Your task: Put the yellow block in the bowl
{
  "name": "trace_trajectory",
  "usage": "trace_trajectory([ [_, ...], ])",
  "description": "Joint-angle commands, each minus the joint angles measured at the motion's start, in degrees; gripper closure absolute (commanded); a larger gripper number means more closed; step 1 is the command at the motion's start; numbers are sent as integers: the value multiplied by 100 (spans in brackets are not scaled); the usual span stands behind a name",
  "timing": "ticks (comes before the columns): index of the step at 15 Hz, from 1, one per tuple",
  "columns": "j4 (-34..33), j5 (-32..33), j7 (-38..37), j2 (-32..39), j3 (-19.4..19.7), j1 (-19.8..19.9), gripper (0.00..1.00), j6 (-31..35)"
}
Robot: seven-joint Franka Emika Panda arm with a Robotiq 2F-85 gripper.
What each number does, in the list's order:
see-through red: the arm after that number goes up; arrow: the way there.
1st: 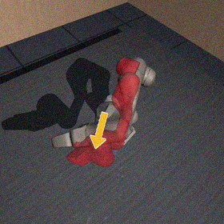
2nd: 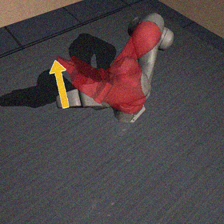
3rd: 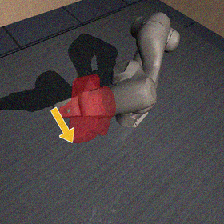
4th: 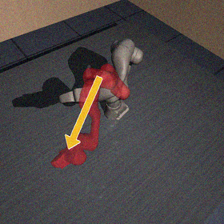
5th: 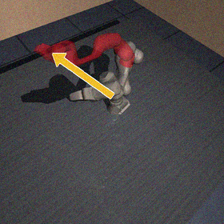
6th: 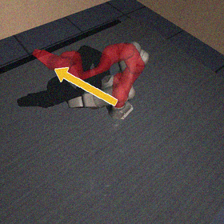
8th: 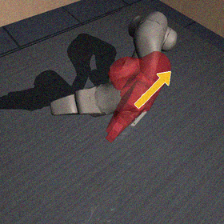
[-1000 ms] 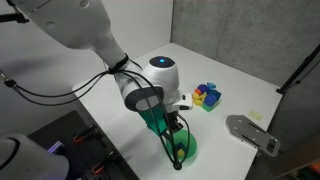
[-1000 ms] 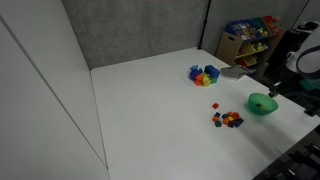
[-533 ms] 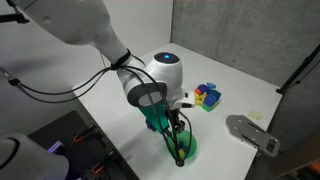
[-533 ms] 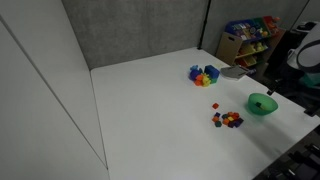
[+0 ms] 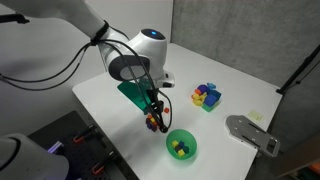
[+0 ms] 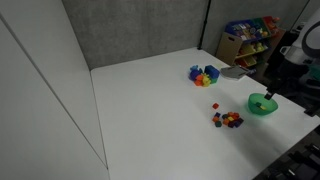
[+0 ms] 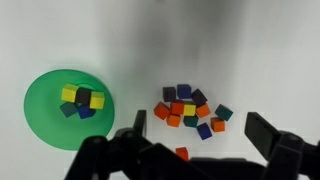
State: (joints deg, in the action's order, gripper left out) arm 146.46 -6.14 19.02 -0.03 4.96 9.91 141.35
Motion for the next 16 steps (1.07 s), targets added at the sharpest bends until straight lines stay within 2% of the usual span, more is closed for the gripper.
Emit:
trace_trajectory([
  [1,301,324,-493,-995,37,-182,0,-718],
  [5,226,660,-991,-1833,-9,-272,0,-1568],
  [10,-18,914,-1385,-2538,-86,-291,0,-2353],
  [13,-45,1047,-1497,-2693,-143,-308,0,-2529],
  [14,14,916,-1316,-2618,-24,-351,0,-2353],
  [16,26,922,-1323,-2649,-28,-363,0,-2369],
])
